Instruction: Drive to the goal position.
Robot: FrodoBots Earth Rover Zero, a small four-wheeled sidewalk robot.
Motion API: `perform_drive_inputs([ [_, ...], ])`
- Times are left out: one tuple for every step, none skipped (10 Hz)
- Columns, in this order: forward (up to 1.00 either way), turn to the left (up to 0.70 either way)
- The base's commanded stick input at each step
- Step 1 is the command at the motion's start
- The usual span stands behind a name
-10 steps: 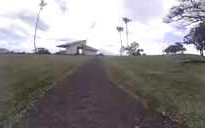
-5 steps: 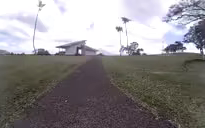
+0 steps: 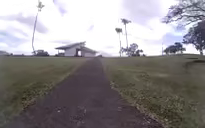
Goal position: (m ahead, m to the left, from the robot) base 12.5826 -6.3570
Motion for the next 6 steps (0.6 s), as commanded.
perform_drive_inputs([
  [0.50,0.00],
  [0.50,0.00],
  [0.50,0.00],
  [0.50,0.00],
  [0.50,0.00],
  [0.50,0.00],
])
